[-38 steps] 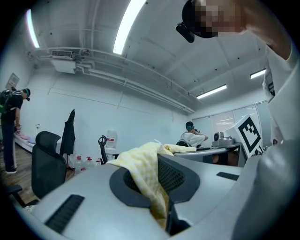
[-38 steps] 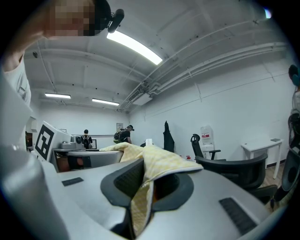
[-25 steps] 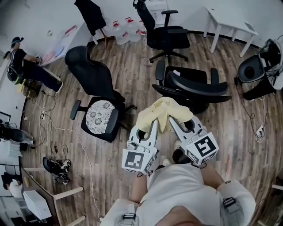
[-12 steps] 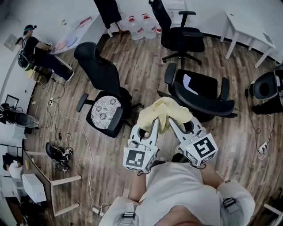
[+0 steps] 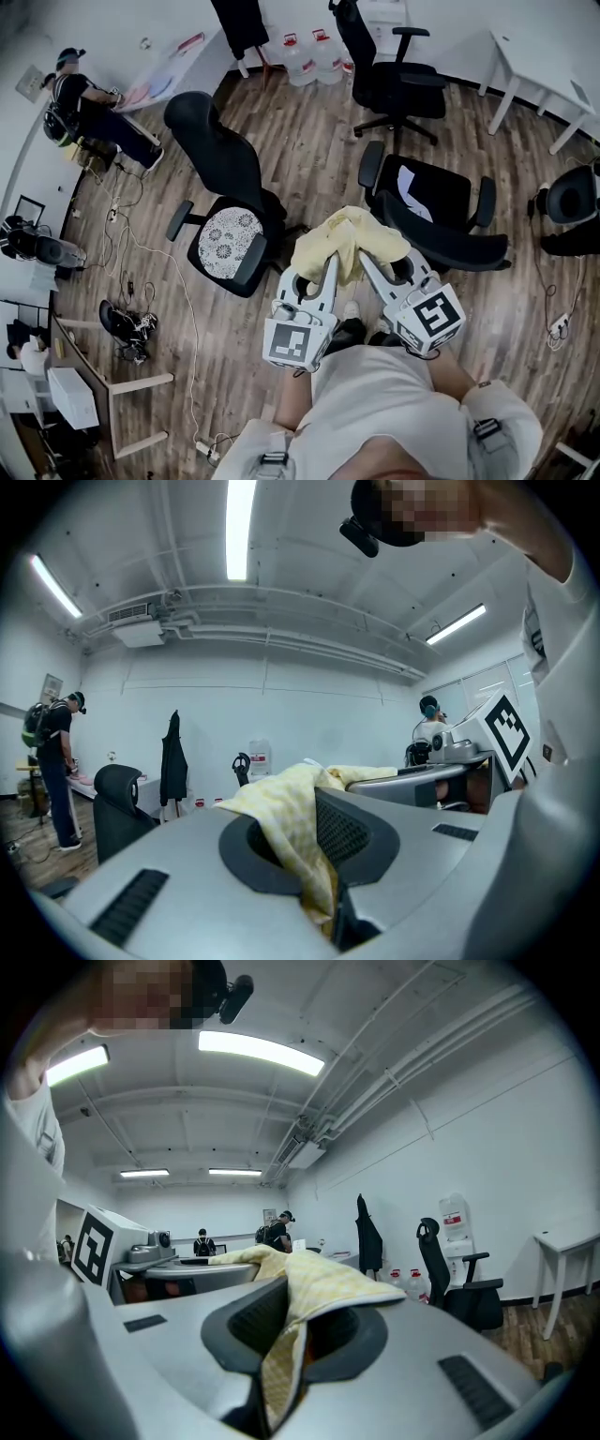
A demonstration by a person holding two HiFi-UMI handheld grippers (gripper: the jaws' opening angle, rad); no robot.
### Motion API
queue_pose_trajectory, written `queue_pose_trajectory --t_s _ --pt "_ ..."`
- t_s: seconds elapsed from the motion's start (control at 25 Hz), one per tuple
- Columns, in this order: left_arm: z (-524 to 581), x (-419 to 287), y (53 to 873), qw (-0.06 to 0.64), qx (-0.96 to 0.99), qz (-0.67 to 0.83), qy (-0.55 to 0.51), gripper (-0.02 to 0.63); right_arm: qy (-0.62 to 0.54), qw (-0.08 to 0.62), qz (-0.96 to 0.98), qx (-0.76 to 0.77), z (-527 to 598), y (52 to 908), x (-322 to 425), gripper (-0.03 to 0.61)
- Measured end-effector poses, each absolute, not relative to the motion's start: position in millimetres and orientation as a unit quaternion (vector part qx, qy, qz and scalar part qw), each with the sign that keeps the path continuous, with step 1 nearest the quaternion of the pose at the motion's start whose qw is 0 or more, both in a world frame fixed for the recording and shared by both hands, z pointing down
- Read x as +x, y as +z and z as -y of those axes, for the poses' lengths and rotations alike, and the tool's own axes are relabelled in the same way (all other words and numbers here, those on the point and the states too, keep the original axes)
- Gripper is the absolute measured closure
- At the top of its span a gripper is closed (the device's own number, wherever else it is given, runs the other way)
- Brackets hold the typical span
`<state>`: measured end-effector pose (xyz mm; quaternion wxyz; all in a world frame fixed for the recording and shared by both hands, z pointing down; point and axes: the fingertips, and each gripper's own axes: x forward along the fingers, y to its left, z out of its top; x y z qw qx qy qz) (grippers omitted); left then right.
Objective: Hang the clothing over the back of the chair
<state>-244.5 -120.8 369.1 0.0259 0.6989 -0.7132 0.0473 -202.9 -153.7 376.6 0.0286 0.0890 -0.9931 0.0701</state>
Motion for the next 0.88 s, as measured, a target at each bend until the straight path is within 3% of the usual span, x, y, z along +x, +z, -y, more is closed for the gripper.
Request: queue_pose_trajectory --t_s 0.88 --pt "173.4 -303.7 365.9 0.043 0.755 0.654 0.017 0.569 0.052 0.048 0.981 0.178 199.2 374.2 -255.8 0.515"
